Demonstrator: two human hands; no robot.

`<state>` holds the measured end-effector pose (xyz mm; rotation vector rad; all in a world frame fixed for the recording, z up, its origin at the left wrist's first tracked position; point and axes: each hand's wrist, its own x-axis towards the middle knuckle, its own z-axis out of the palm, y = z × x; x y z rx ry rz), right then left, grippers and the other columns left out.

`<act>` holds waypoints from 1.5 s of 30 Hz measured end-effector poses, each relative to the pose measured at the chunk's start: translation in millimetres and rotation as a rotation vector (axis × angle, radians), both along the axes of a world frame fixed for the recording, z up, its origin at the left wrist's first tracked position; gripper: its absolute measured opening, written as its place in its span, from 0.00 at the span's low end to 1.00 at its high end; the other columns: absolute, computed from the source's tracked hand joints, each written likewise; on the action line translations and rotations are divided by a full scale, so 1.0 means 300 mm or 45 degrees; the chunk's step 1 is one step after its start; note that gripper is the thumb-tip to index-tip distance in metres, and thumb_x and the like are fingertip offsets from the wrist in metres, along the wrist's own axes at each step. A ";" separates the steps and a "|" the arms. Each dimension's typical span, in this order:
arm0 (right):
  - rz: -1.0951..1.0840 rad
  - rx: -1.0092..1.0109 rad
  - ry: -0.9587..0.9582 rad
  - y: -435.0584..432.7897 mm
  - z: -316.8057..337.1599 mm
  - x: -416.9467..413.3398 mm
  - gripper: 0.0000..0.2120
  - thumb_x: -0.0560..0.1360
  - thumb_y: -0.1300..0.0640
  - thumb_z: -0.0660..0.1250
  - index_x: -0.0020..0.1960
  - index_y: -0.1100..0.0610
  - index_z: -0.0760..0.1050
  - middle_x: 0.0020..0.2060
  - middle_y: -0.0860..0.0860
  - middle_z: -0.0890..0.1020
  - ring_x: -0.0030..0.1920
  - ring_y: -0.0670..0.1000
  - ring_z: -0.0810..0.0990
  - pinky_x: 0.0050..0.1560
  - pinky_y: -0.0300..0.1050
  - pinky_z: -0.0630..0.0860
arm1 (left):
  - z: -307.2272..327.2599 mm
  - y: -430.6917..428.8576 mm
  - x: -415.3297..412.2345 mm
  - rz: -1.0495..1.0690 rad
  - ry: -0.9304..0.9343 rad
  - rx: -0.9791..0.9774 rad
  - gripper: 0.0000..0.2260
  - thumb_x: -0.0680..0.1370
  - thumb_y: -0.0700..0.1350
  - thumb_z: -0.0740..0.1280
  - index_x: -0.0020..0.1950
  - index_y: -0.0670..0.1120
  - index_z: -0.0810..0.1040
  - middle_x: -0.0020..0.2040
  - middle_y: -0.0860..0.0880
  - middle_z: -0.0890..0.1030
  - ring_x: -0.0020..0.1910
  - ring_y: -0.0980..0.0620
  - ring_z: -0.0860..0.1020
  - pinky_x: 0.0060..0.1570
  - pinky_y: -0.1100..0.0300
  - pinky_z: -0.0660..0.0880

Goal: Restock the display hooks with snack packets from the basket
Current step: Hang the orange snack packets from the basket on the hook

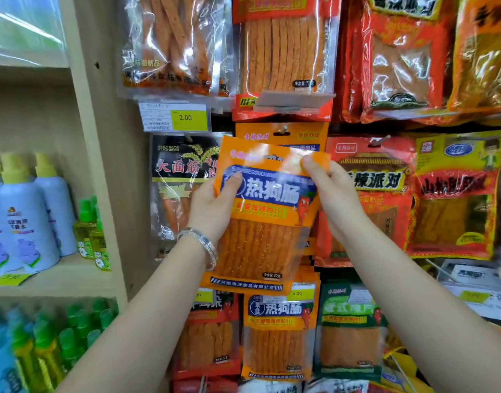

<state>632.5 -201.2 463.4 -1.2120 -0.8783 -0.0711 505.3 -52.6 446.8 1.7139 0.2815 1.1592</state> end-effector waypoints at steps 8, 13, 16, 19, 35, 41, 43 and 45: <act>-0.261 0.182 -0.178 -0.022 0.094 0.017 0.06 0.75 0.49 0.68 0.40 0.47 0.78 0.37 0.40 0.83 0.40 0.40 0.81 0.41 0.35 0.76 | 0.132 -0.045 -0.002 -0.048 -0.102 0.544 0.32 0.78 0.41 0.63 0.76 0.56 0.52 0.70 0.60 0.63 0.69 0.61 0.64 0.67 0.56 0.67; -0.359 0.194 -0.158 0.017 0.152 0.039 0.09 0.76 0.51 0.66 0.37 0.48 0.74 0.31 0.38 0.79 0.35 0.37 0.76 0.41 0.34 0.73 | 0.193 -0.090 0.012 -0.040 -0.090 0.734 0.30 0.78 0.42 0.61 0.77 0.54 0.50 0.74 0.56 0.59 0.72 0.61 0.55 0.71 0.60 0.55; -0.426 0.119 -0.149 0.044 0.164 0.058 0.10 0.76 0.52 0.66 0.36 0.47 0.73 0.31 0.40 0.77 0.34 0.39 0.75 0.41 0.42 0.72 | 0.201 -0.098 0.015 -0.064 -0.075 0.708 0.31 0.79 0.42 0.61 0.77 0.54 0.49 0.71 0.60 0.58 0.74 0.59 0.54 0.70 0.62 0.53; -0.496 0.063 -0.174 0.056 0.166 0.074 0.09 0.76 0.51 0.66 0.37 0.47 0.74 0.34 0.42 0.78 0.37 0.42 0.75 0.44 0.45 0.72 | 0.191 -0.095 0.015 -0.092 -0.063 0.720 0.32 0.78 0.42 0.62 0.77 0.54 0.48 0.70 0.62 0.57 0.75 0.59 0.53 0.72 0.58 0.53; -1.169 -0.377 -1.223 0.004 -0.165 0.066 0.24 0.74 0.56 0.65 0.69 0.59 0.68 0.70 0.59 0.68 0.71 0.59 0.64 0.69 0.55 0.62 | -0.166 0.046 0.128 0.195 0.408 1.269 0.34 0.76 0.52 0.61 0.77 0.55 0.46 0.75 0.57 0.36 0.74 0.57 0.37 0.72 0.53 0.45; -1.268 -0.759 -1.395 0.054 -0.175 0.163 0.24 0.76 0.51 0.63 0.70 0.57 0.70 0.71 0.58 0.68 0.72 0.58 0.65 0.71 0.55 0.59 | -0.183 0.089 0.231 0.342 0.600 1.368 0.38 0.76 0.54 0.61 0.77 0.51 0.40 0.74 0.51 0.33 0.74 0.51 0.35 0.73 0.54 0.43; -1.279 -0.892 -1.376 0.086 -0.154 0.196 0.24 0.76 0.51 0.64 0.70 0.56 0.70 0.71 0.57 0.68 0.72 0.58 0.66 0.69 0.55 0.63 | -0.166 0.110 0.275 0.340 0.683 1.349 0.38 0.76 0.54 0.61 0.77 0.50 0.41 0.76 0.48 0.35 0.75 0.48 0.37 0.74 0.52 0.44; -1.260 -1.032 -1.354 0.121 -0.124 0.227 0.24 0.77 0.52 0.61 0.71 0.56 0.68 0.72 0.57 0.66 0.72 0.57 0.65 0.67 0.55 0.64 | -0.143 0.131 0.324 0.330 0.767 1.313 0.38 0.75 0.55 0.62 0.77 0.49 0.42 0.77 0.47 0.36 0.76 0.46 0.38 0.74 0.50 0.47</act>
